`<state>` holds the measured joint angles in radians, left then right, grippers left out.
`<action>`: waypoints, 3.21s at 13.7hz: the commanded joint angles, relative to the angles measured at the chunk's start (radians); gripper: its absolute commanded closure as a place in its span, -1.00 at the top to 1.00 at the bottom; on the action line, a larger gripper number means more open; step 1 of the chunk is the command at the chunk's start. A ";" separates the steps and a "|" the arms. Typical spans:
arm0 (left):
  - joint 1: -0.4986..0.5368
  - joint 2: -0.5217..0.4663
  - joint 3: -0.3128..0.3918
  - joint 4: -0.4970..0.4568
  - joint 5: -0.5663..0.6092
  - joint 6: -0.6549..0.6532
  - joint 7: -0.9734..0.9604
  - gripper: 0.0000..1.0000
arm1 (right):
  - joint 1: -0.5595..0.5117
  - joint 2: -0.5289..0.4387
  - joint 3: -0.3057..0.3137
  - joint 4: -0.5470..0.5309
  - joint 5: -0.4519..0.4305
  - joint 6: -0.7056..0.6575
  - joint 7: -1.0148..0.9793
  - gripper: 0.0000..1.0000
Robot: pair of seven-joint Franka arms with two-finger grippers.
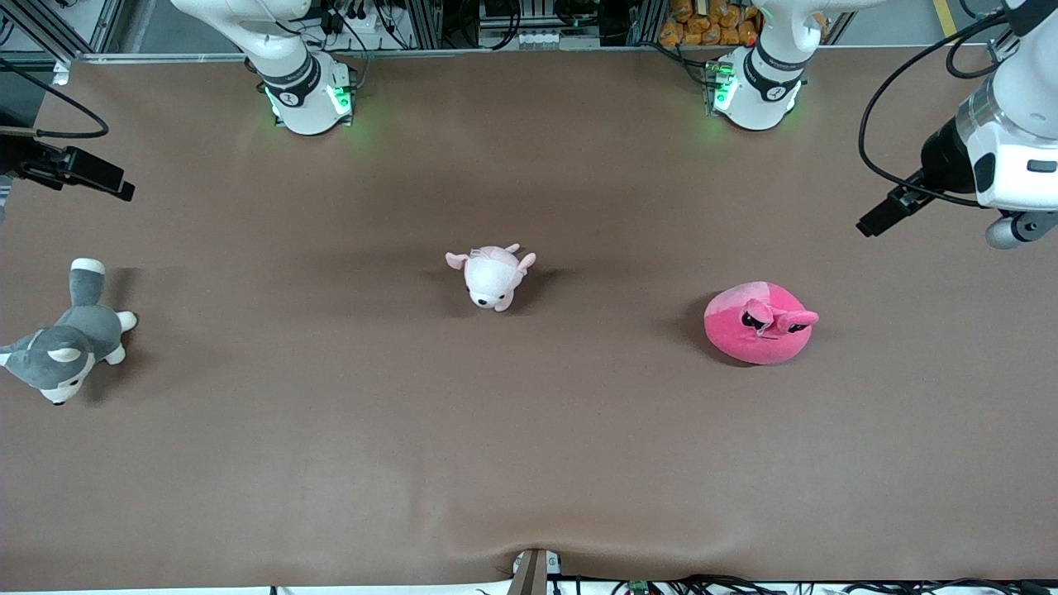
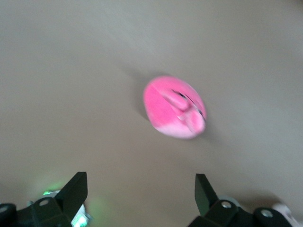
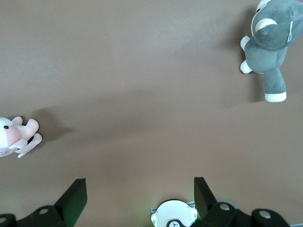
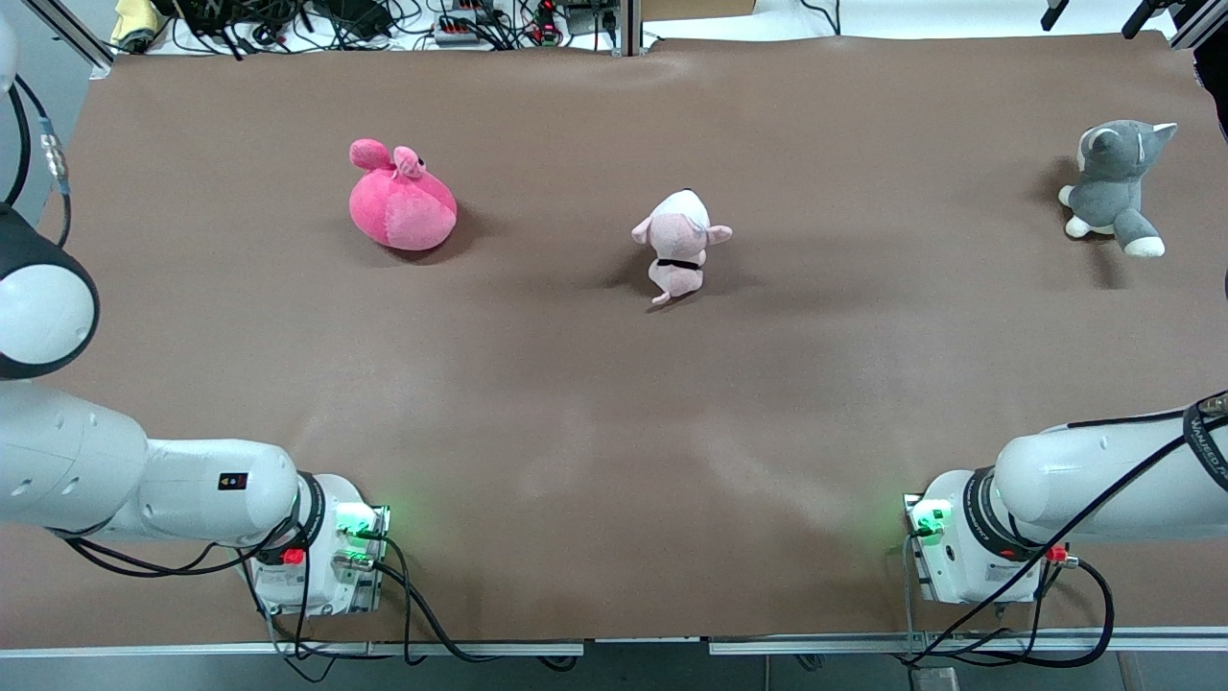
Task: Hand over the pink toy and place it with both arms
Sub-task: 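Reach the left gripper toward the pink plush toy, then lower the left gripper onto the pink plush and close on it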
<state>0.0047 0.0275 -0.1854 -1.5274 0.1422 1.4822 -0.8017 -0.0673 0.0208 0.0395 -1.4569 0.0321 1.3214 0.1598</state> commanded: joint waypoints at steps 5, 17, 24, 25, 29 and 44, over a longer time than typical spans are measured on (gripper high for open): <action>0.023 0.018 0.004 0.023 0.016 -0.002 -0.013 1.00 | 0.001 0.008 0.005 0.020 -0.011 -0.014 0.001 1.00; 0.129 0.028 0.000 -0.086 -0.122 0.121 -0.296 1.00 | 0.001 0.010 0.006 0.020 -0.006 -0.013 0.003 1.00; 0.107 0.055 -0.017 -0.203 -0.122 0.239 -0.658 1.00 | 0.004 0.010 0.006 0.020 -0.005 -0.013 0.001 1.00; 0.107 0.072 -0.017 -0.203 -0.122 0.242 -0.689 1.00 | 0.004 0.010 0.006 0.020 -0.005 -0.013 0.001 1.00; 0.090 0.136 -0.020 -0.201 -0.122 0.274 -0.804 1.00 | 0.007 0.008 0.010 0.021 -0.006 -0.013 0.007 1.00; 0.063 0.367 -0.020 -0.203 -0.131 0.427 -0.964 1.00 | 0.009 0.033 0.010 0.023 -0.009 -0.011 0.001 1.00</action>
<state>0.0675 0.3821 -0.2044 -1.7349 0.0279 1.8931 -1.7514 -0.0604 0.0466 0.0467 -1.4562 0.0321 1.3221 0.1593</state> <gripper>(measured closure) 0.000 0.000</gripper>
